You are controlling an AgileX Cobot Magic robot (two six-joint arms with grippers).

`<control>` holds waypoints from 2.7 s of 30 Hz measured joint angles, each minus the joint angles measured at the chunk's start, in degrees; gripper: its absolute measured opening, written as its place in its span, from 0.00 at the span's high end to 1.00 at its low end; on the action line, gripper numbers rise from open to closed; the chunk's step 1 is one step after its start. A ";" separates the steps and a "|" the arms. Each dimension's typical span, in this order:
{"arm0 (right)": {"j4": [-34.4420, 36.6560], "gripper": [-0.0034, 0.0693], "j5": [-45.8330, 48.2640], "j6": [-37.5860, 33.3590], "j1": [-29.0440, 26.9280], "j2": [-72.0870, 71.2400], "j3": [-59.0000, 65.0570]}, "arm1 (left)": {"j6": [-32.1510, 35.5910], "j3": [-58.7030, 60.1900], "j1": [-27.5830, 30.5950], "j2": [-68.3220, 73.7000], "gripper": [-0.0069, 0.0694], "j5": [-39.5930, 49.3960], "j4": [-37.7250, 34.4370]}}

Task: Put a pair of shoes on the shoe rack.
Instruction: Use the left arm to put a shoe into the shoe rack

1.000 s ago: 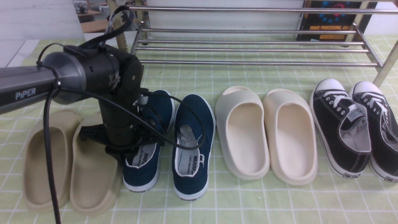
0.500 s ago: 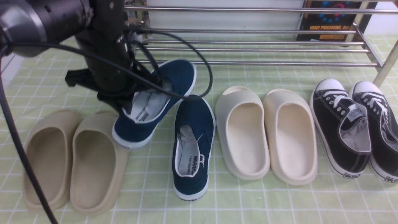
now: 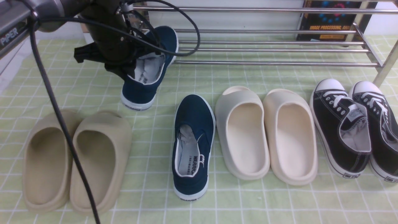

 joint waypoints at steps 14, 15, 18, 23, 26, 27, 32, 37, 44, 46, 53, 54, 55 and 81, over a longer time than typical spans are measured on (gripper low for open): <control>0.00 0.62 0.00 0.00 0.00 0.00 0.00 | -0.16 -5.44 0.18 8.04 0.87 -11.48 -2.45; 0.00 0.62 0.00 0.00 0.00 0.00 0.00 | -0.56 -5.44 0.18 8.04 0.87 -12.70 -2.45; 0.00 0.62 0.00 0.00 0.00 0.00 0.00 | -1.38 -5.71 0.18 8.17 0.87 -15.31 -2.45; 0.00 0.62 0.00 0.00 0.00 0.00 0.00 | -2.40 -5.91 0.18 9.39 0.87 -17.66 -2.07; 0.00 0.62 0.00 0.00 0.00 0.00 0.00 | -2.53 -5.91 0.18 10.05 0.87 -17.92 -2.01; 0.00 0.62 0.00 0.00 0.00 0.00 0.00 | -2.57 -5.91 0.18 10.28 0.87 -18.31 -2.02; 0.00 0.62 0.00 0.00 0.00 0.00 0.00 | -2.74 -5.91 0.18 10.61 0.86 -21.13 -2.00; 0.00 0.62 0.00 0.00 0.00 0.00 0.00 | -2.74 -5.91 0.18 10.61 0.79 -23.35 -1.85; 0.00 0.62 0.00 0.00 0.00 0.00 0.00 | -2.85 -6.10 0.18 9.05 0.59 -24.91 -1.03; 0.00 0.62 0.00 0.00 0.00 0.00 0.00 | -2.85 -6.30 0.18 8.05 0.56 -24.40 -0.55; 0.00 0.62 0.00 0.00 0.00 0.00 0.00 | -1.89 -6.66 0.18 2.97 0.58 -16.65 2.40; 0.00 0.62 0.00 0.00 0.00 0.00 0.00 | -0.73 -6.79 0.18 2.17 0.62 -14.04 2.24; 0.00 0.62 0.00 0.00 0.00 0.00 0.00 | 0.01 -6.79 0.18 1.72 0.65 -12.42 1.82; -0.05 0.62 0.00 0.00 0.00 0.00 0.00 | 6.24 3.09 -3.09 8.01 0.93 -24.81 -7.36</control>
